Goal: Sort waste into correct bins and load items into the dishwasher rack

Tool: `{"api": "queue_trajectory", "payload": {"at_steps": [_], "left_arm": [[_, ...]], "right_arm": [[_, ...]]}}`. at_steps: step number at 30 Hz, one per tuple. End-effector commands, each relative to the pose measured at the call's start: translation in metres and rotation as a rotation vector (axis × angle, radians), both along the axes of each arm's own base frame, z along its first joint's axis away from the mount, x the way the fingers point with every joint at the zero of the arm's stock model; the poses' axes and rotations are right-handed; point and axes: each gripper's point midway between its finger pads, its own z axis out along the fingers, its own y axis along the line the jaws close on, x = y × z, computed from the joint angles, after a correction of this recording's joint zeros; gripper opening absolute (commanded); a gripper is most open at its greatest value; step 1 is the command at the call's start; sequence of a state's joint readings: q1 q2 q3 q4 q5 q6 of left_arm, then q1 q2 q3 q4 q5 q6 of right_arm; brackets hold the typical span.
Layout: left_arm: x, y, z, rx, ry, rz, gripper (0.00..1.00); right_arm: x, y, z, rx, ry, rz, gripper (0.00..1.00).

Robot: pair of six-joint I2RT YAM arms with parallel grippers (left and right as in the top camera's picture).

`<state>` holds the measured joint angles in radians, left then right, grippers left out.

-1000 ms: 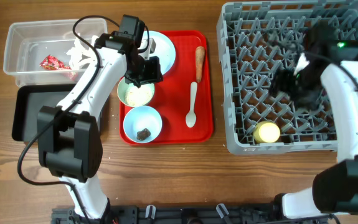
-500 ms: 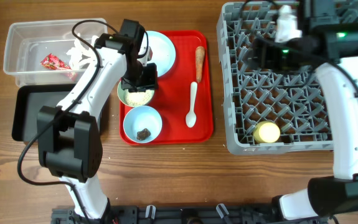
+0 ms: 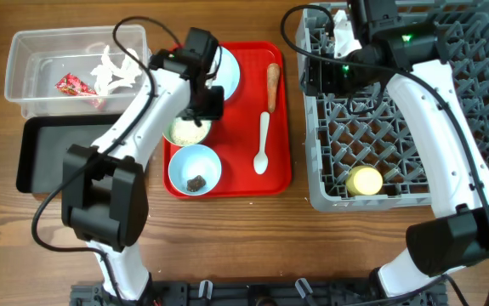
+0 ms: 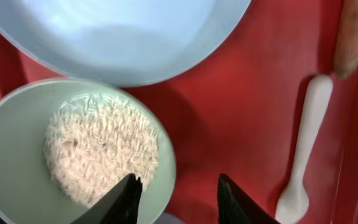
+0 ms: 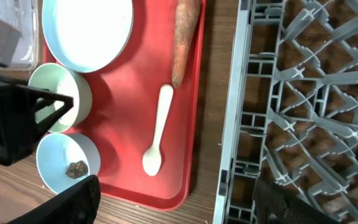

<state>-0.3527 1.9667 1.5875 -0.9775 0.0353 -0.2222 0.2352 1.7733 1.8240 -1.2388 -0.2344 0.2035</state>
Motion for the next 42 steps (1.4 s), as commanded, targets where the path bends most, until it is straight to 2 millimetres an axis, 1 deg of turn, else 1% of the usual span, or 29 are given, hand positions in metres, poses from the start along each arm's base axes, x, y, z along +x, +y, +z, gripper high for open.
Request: {"api": "queue_trajectory", "payload": {"at_steps": [1,3,8,10,11,14,16,17,18,19,24,26,31,33,34,35,37,39,41,42], "left_arm": [[0.008,-0.005,-0.012,0.061,-0.026,-0.014,0.38],[0.009,-0.002,-0.019,0.087,-0.018,-0.013,0.37],[0.008,-0.001,-0.046,0.109,0.029,-0.014,0.37],[0.008,-0.001,-0.051,0.114,0.04,-0.014,0.36],[0.008,-0.001,-0.053,0.115,0.044,-0.014,0.34],[0.009,-0.002,-0.054,0.114,0.042,-0.015,0.29],[0.008,-0.001,-0.055,0.115,0.044,-0.015,0.19],[0.009,-0.002,-0.055,0.115,0.042,-0.015,0.12],[0.009,-0.002,-0.055,0.114,0.04,-0.015,0.09],[0.011,-0.002,-0.055,0.111,0.034,-0.014,0.04],[0.012,-0.003,-0.052,0.105,0.027,-0.014,0.04],[0.012,-0.004,-0.043,0.103,0.027,-0.014,0.04],[0.016,-0.009,0.028,0.061,-0.022,-0.015,0.04],[0.009,-0.009,0.057,0.024,-0.025,-0.015,0.04],[0.004,-0.005,0.068,0.009,-0.019,-0.008,0.04],[0.0,-0.001,0.075,0.0,-0.013,0.001,0.04],[-0.012,0.02,0.089,-0.014,0.017,0.072,0.04],[-0.023,0.047,0.101,-0.06,0.06,0.142,0.04],[-0.03,0.067,0.11,-0.123,0.09,0.168,0.04],[-0.037,0.078,0.116,-0.188,0.114,0.163,0.04]], "right_arm": [[0.006,0.0,0.0,-0.01,-0.011,-0.01,0.8],[0.006,0.0,0.0,-0.01,-0.013,-0.009,0.8],[0.009,0.001,0.001,-0.007,-0.025,-0.009,0.81],[0.009,0.001,0.001,-0.007,-0.025,-0.009,0.81],[0.009,0.001,0.001,-0.007,-0.025,-0.009,0.81],[0.009,0.001,0.001,-0.006,-0.027,-0.009,0.81],[0.009,0.001,0.001,-0.007,-0.024,-0.009,0.81],[0.008,0.0,0.001,-0.007,-0.022,-0.01,0.81],[0.008,0.0,0.001,-0.007,-0.02,-0.01,0.81],[0.008,0.0,0.001,-0.007,-0.02,-0.011,0.81],[0.008,0.0,0.001,-0.007,-0.021,-0.011,0.81],[0.008,0.0,0.001,-0.007,-0.02,-0.01,0.81],[0.009,0.001,0.001,-0.006,-0.024,-0.01,0.81],[0.008,0.001,0.001,-0.006,-0.023,-0.01,0.81],[0.008,0.001,0.001,-0.006,-0.023,-0.011,0.81],[0.008,0.001,0.001,-0.006,-0.023,-0.011,0.81],[0.009,0.001,0.001,-0.006,-0.025,-0.011,0.81],[0.009,0.001,0.001,-0.006,-0.025,-0.011,0.82],[0.009,0.001,0.002,-0.005,-0.028,-0.011,0.82],[0.009,0.001,0.002,-0.005,-0.028,-0.011,0.82]]}}
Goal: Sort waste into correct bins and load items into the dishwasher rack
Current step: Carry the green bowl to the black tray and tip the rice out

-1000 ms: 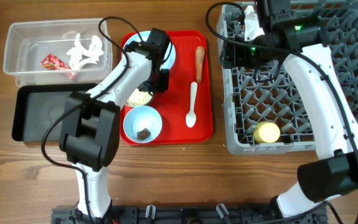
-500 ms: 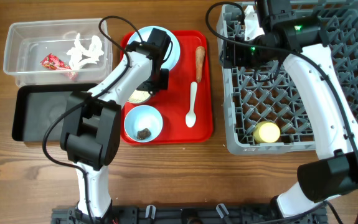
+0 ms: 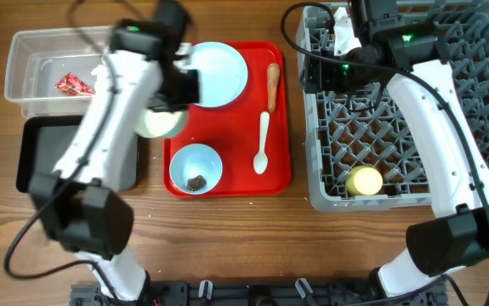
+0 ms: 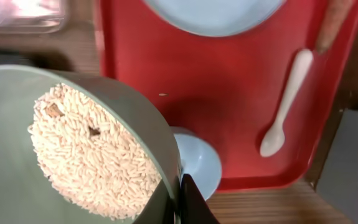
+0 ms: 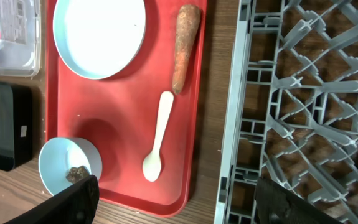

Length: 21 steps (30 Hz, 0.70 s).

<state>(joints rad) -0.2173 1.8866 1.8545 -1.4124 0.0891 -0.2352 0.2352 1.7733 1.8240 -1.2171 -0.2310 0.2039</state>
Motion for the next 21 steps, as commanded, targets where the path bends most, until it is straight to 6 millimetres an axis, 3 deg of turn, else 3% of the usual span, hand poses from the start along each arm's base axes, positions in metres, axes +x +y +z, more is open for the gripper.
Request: {"api": "queue_trajectory", "payload": {"at_steps": [1,5,12,16,21], "left_arm": [[-0.013,0.031,0.03,-0.221,0.012,0.02,0.04],[-0.015,0.072,0.042,-0.438,-0.045,-0.015,0.04],[-0.005,0.157,0.039,-0.736,-0.293,0.178,0.04],[-0.01,0.185,0.02,-0.857,-0.378,0.291,0.04],[-0.017,0.202,-0.001,-1.018,-0.51,0.373,0.04]], "right_arm": [[0.004,0.0,0.0,-0.007,-0.006,-0.009,0.82],[0.006,0.001,0.0,-0.005,-0.011,-0.01,0.82],[0.005,0.0,0.0,-0.004,-0.004,-0.016,0.82],[0.006,0.001,0.0,-0.002,-0.011,-0.016,0.81],[0.006,0.001,0.0,-0.002,-0.01,-0.016,0.82]]}}
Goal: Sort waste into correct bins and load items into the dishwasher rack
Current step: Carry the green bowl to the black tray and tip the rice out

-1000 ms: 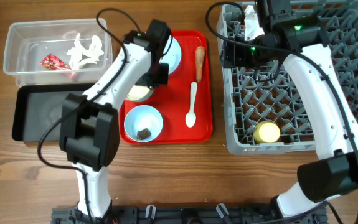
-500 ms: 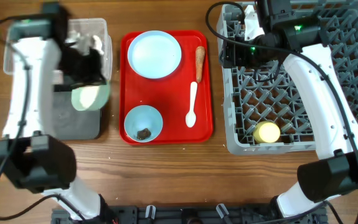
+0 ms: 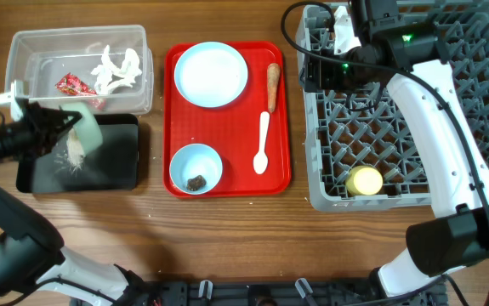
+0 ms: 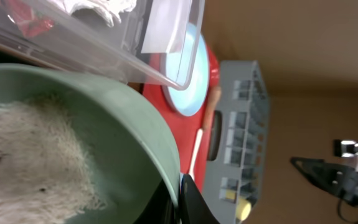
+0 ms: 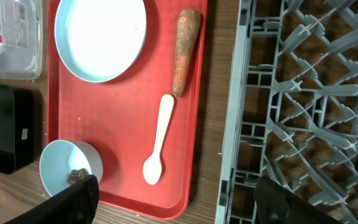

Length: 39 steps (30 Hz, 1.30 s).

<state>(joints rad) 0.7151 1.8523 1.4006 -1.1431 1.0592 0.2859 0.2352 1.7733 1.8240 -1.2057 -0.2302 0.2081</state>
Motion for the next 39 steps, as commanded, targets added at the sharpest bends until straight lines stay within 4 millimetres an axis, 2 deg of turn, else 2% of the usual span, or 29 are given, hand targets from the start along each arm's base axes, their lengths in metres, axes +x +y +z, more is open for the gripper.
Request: {"api": "queue_trajectory", "payload": {"at_steps": [1,5,7,9,18,31,33,36,39], "left_arm": [[-0.003,0.0,0.013,-0.171,-0.168,0.054,0.04],[-0.005,0.004,0.004,-0.234,-0.182,0.081,0.04],[-0.002,0.005,0.014,-0.331,-0.214,0.102,0.04],[-0.001,0.007,0.022,-0.47,-0.163,0.146,0.04],[-0.001,0.006,0.032,-0.656,-0.045,0.199,0.04],[-0.001,0.002,0.034,-0.675,-0.02,0.198,0.04],[-0.002,-0.006,0.042,-0.663,-0.027,0.178,0.04],[-0.001,-0.028,0.067,-0.587,-0.097,0.098,0.04],[0.001,-0.049,0.08,-0.441,-0.147,0.025,0.04]], "right_arm": [[0.003,0.0,-0.001,-0.005,0.0,-0.012,0.82],[0.003,0.0,-0.001,-0.006,0.002,-0.012,0.82],[0.002,0.0,-0.001,-0.007,0.007,-0.012,0.82],[0.0,0.0,-0.002,-0.009,0.014,-0.012,0.82],[-0.001,-0.001,-0.003,-0.01,0.019,-0.012,0.82],[-0.002,-0.001,-0.003,-0.012,0.026,-0.013,0.82],[-0.002,-0.001,-0.003,-0.011,0.025,-0.013,0.82],[-0.002,-0.001,-0.003,-0.012,0.024,-0.012,0.82],[-0.002,-0.001,-0.003,-0.012,0.024,-0.012,0.82]]}}
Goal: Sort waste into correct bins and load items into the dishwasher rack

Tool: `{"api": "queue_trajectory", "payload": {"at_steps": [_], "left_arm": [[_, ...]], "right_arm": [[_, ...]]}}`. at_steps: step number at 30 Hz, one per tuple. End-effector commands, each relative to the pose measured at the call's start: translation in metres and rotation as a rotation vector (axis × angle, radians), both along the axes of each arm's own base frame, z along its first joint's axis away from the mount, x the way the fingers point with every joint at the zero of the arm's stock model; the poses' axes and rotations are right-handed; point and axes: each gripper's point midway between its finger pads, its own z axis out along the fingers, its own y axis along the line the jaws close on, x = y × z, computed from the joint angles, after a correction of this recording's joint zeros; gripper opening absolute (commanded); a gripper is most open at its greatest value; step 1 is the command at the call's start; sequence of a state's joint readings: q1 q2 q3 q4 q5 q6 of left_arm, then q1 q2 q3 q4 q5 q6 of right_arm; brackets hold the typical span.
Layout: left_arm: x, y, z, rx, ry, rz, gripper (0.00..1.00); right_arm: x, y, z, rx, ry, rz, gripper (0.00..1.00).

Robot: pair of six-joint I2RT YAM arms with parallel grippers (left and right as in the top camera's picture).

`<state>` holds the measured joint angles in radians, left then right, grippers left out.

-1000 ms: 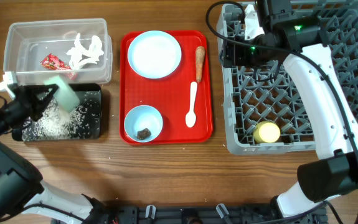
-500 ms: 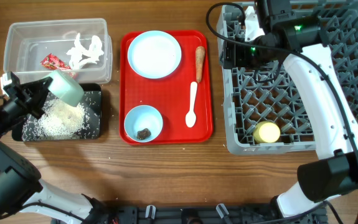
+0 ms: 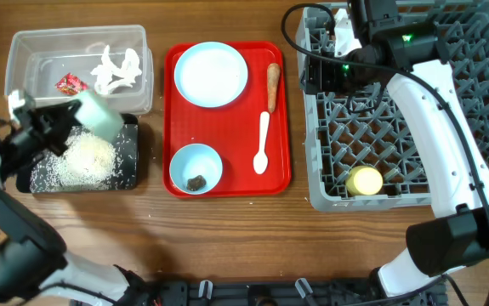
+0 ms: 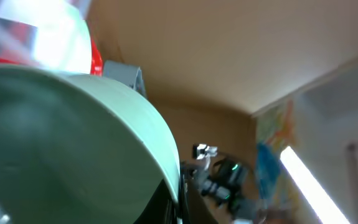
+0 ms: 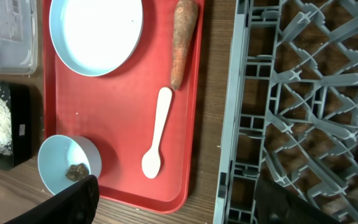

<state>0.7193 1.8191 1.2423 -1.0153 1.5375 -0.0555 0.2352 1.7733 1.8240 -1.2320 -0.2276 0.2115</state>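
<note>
My left gripper is shut on the rim of a pale green bowl, which is tipped steeply over the black bin. A heap of white rice lies in that bin. In the left wrist view the bowl fills the frame, blurred, with no rice showing inside. My right gripper hangs open over the left edge of the grey dishwasher rack, holding nothing. On the red tray lie a light blue plate, a carrot, a white spoon and a small blue bowl with a brown scrap.
A clear bin with a red wrapper and white scraps stands behind the black bin. A yellow cup sits in the rack's near left corner. The right arm reaches across the rack.
The green bowl has tipped further over the black bin. The rice, then mostly in the bowl, now lies heaped in the bin. The right gripper has hardly shifted.
My left gripper stood open at the rim of the rice bowl on the red tray. Then it was shut on the bowl, lifted at the tray's left edge. Then the bowl was tilted over the black bin, and now its rice lies in the bin.
</note>
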Motion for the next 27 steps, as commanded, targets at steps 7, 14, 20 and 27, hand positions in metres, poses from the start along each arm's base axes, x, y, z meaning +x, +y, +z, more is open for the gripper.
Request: {"api": "queue_trajectory", "payload": {"at_steps": [7,14,20,27], "left_arm": [[-0.002,-0.024,0.017,0.305,-0.053,-0.05,0.04],[0.013,-0.101,0.018,0.537,-0.094,-0.23,0.04],[0.031,-0.202,-0.054,1.203,0.011,-0.351,0.04],[0.02,-0.269,-0.122,1.611,-0.026,-0.472,0.04]], "right_arm": [[0.004,0.001,0.0,-0.008,-0.007,0.002,0.81],[0.01,0.002,0.002,-0.001,-0.033,0.001,0.82],[0.011,0.002,0.002,0.0,-0.035,0.001,0.82],[0.01,0.002,0.002,-0.001,-0.032,0.001,0.82]]}}
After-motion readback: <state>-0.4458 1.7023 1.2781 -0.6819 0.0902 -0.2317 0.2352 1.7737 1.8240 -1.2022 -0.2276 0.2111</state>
